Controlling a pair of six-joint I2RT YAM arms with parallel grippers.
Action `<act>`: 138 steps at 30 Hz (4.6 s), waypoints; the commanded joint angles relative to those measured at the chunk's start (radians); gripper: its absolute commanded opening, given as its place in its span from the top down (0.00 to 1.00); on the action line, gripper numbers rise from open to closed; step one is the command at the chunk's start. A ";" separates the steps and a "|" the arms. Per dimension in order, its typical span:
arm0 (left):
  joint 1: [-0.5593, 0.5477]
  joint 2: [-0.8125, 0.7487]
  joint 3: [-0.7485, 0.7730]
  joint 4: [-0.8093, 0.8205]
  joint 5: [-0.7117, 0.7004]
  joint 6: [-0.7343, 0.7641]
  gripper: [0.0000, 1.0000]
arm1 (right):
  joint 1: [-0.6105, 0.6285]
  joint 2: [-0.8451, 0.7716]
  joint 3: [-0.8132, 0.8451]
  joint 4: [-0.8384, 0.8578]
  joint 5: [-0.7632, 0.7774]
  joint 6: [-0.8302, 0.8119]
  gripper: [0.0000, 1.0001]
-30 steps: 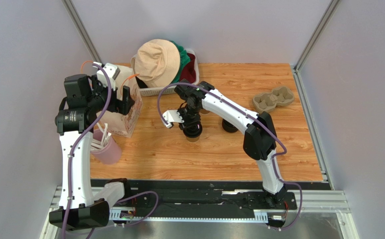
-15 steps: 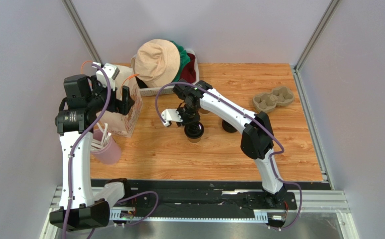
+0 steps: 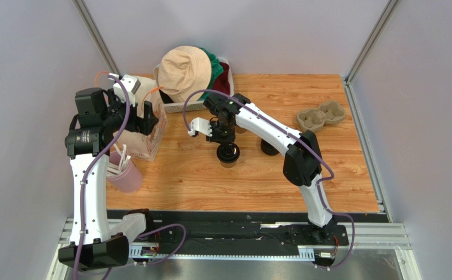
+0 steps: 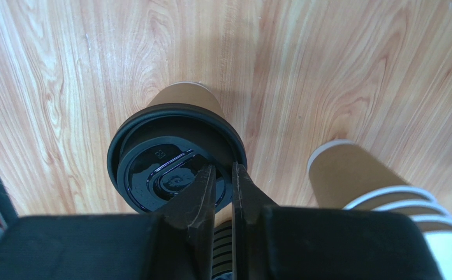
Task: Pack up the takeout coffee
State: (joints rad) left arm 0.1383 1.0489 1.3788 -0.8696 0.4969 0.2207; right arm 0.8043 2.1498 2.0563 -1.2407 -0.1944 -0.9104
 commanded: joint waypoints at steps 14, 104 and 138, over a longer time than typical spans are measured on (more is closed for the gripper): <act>0.009 -0.024 -0.011 0.043 0.023 -0.027 0.01 | -0.002 -0.149 -0.157 0.113 0.276 0.691 1.00; 0.020 -0.016 -0.030 0.057 0.020 -0.027 0.01 | -0.094 -0.163 -0.085 0.012 -0.094 -0.059 0.59; 0.020 -0.012 -0.029 0.057 0.022 -0.029 0.01 | -0.120 -0.038 -0.065 0.006 -0.142 -0.051 0.65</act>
State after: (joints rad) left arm 0.1471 1.0370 1.3491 -0.8394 0.5041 0.2092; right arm 0.6838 2.1033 1.9587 -1.2552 -0.3088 -0.9730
